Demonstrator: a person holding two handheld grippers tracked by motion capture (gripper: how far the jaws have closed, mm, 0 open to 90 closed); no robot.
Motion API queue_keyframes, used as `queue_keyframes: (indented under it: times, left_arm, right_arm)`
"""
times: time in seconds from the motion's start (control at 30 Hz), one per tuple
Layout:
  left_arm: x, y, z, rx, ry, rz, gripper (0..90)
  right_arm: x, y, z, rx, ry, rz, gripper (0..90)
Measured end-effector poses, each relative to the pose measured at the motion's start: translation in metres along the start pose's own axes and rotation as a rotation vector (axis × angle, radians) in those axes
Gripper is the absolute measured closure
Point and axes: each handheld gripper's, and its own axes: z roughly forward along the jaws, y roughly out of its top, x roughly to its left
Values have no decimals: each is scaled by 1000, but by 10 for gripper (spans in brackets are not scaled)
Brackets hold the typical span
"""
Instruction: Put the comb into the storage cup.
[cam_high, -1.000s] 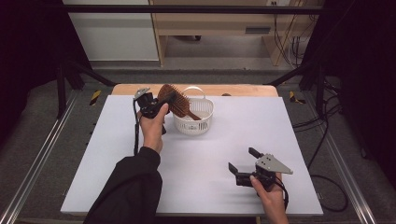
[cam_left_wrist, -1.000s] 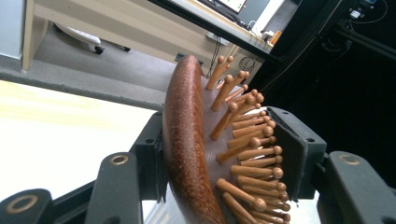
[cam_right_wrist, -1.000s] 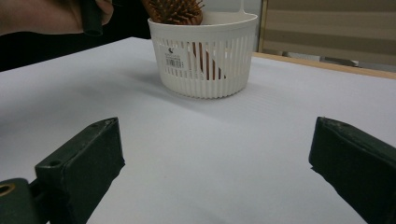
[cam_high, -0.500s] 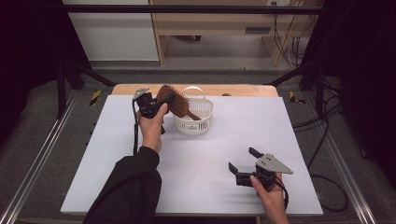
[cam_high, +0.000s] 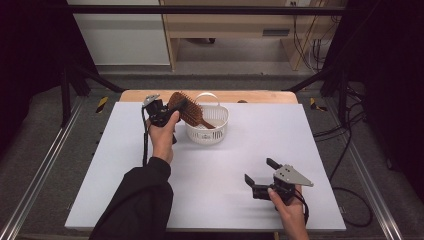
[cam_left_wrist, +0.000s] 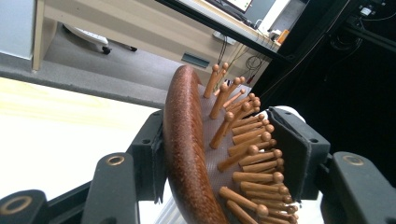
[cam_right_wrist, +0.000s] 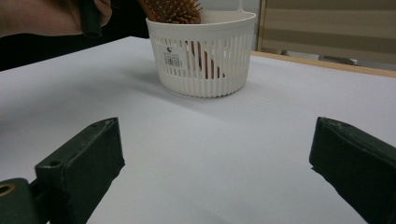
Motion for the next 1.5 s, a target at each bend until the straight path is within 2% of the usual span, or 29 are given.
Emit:
queue_keyframes:
  times: [0.57,0.73,1.0,1.5]
  left_arm:
    - [0,-1,1,0,11,2,404]
    - [1,0,2,-5,27,27,386]
    - [1,0,2,-7,26,27,384]
    - [-1,0,1,-2,35,52,361]
  right_arm:
    - [0,0,0,1,1,1,32]
    - [0,0,0,2,0,1,32]
    - [0,0,0,1,1,2,33]
    - [-1,0,0,-1,-3,5,33]
